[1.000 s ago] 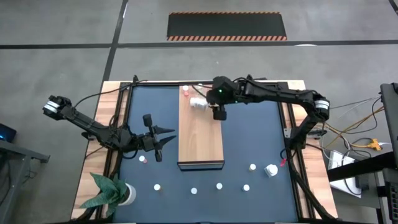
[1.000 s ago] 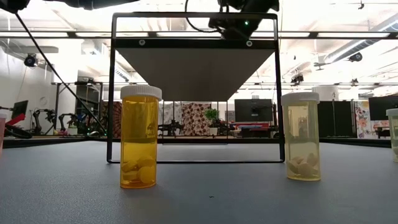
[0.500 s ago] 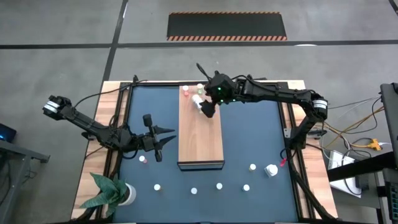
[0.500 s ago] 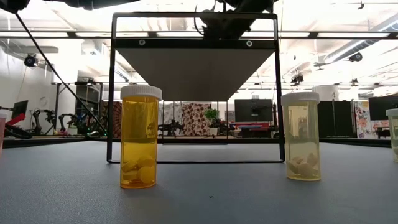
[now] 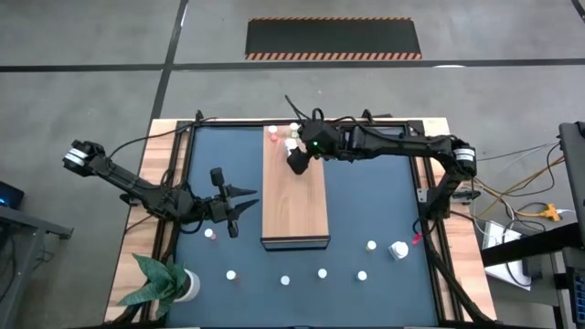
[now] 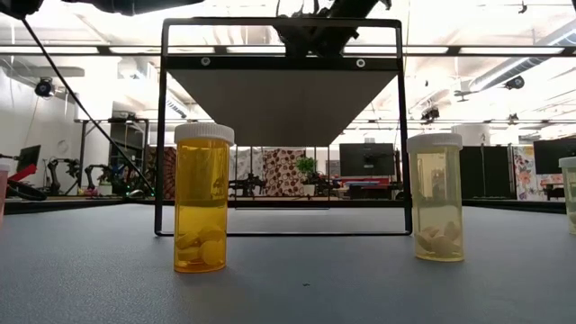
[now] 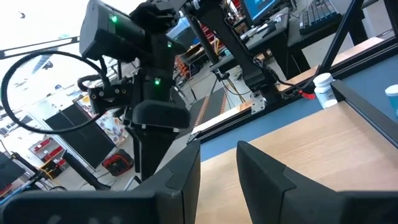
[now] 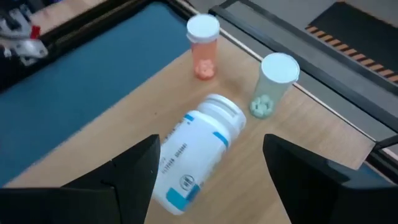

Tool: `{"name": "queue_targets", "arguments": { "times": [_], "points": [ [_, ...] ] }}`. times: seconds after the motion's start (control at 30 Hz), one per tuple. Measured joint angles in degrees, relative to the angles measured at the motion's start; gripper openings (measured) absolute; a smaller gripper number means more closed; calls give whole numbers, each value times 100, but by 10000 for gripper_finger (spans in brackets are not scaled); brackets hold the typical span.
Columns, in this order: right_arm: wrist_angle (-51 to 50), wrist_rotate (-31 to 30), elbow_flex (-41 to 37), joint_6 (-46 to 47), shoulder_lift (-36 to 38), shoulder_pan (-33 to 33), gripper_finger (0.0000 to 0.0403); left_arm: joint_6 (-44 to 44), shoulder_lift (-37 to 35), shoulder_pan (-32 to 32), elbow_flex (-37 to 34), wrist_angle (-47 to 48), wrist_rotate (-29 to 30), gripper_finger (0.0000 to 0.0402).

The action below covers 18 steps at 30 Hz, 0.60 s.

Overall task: Pick and place medicine bottles onto shelf by color
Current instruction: Put the white medicine bottle on the shelf

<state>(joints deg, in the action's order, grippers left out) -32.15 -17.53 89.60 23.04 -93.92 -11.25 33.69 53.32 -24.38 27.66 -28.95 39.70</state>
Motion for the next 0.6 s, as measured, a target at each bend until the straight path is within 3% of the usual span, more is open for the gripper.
{"name": "queue_targets", "arguments": {
  "times": [0.6],
  "points": [
    [114,-694,0,718,-493,304,267,-2,0,0,0,164,0,88]
  ]
}}
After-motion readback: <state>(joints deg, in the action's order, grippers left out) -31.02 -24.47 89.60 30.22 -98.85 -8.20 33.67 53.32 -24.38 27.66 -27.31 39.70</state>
